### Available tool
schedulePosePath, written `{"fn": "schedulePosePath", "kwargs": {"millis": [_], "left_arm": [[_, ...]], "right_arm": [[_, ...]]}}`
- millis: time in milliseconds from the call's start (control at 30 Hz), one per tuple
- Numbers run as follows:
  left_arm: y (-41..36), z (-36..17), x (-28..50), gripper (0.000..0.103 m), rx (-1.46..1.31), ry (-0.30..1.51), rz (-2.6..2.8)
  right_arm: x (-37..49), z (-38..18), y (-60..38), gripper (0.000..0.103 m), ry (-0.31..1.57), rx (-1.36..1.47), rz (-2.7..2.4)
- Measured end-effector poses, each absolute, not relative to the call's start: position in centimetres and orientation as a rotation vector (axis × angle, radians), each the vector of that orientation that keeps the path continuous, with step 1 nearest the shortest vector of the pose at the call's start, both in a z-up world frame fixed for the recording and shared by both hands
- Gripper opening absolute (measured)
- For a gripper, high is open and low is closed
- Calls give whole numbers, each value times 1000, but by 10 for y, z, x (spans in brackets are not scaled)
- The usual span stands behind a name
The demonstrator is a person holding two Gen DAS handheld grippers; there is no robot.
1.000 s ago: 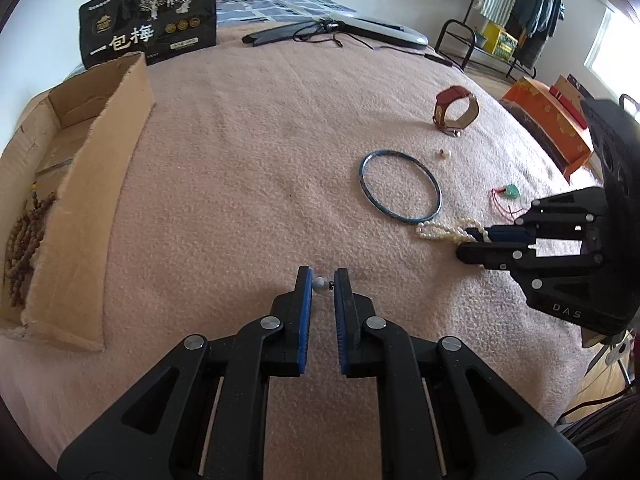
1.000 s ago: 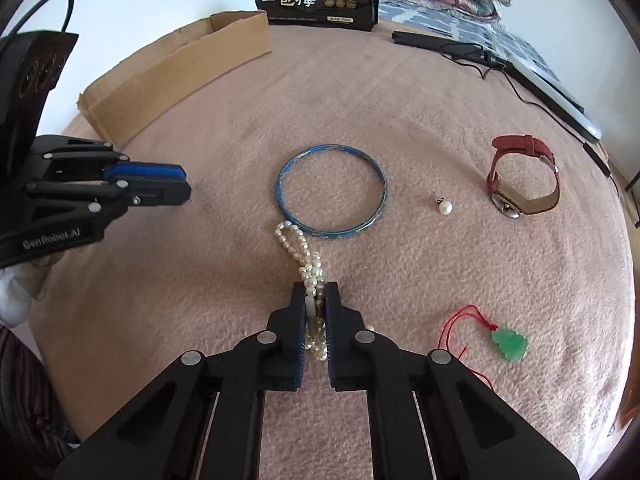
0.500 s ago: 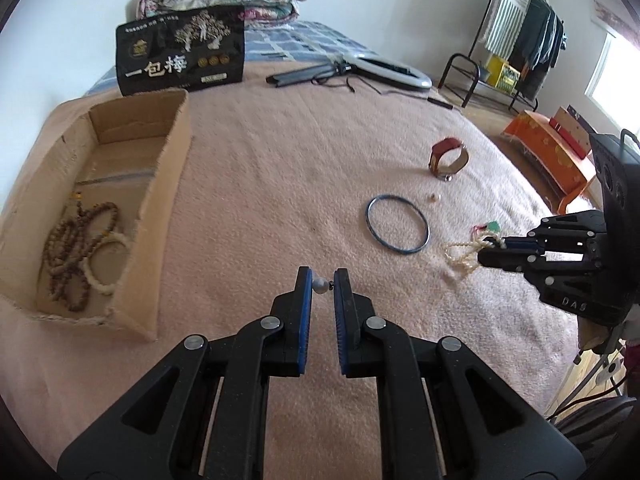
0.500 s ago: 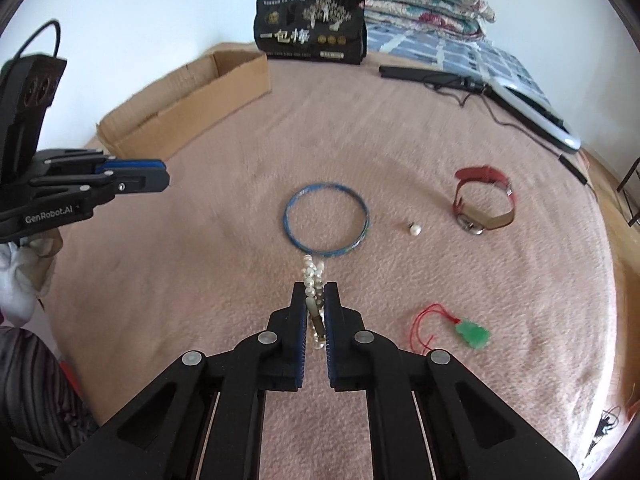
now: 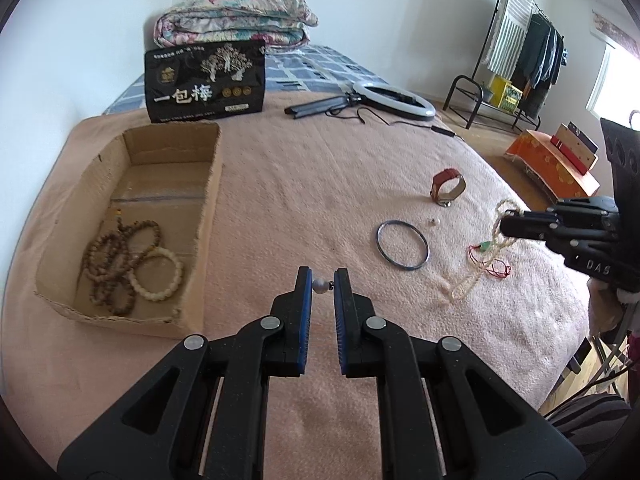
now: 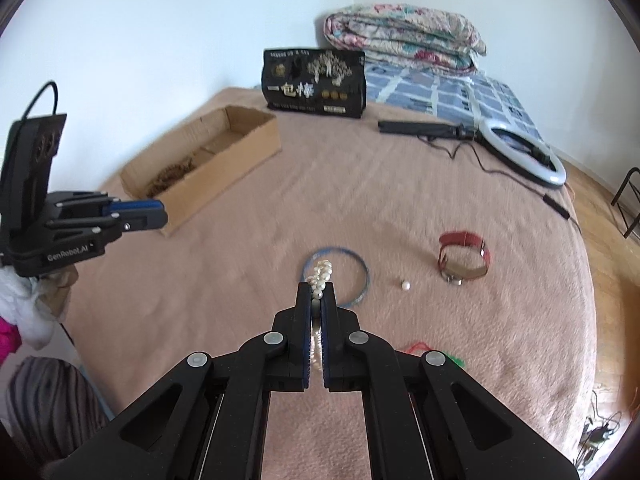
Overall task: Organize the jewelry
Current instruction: 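Carry the pearl pendant and pearl necklace over the cardboard box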
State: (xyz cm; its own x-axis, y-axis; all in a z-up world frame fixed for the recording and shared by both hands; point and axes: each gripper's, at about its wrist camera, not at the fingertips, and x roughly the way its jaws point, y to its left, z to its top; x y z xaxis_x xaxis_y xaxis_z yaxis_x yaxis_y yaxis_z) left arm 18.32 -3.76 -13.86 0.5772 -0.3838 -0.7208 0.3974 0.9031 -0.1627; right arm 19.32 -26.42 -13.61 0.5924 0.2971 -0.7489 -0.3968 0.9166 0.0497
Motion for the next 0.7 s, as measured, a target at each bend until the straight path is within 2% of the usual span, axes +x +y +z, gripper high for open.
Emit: {"fn": "schedulePosePath", "kwargs": {"millis": [700], "left_arm": [[47,-101,209,9,-19,759,-310]], "right_arm": [[245,-69,-201,3,692,-135,516]]}}
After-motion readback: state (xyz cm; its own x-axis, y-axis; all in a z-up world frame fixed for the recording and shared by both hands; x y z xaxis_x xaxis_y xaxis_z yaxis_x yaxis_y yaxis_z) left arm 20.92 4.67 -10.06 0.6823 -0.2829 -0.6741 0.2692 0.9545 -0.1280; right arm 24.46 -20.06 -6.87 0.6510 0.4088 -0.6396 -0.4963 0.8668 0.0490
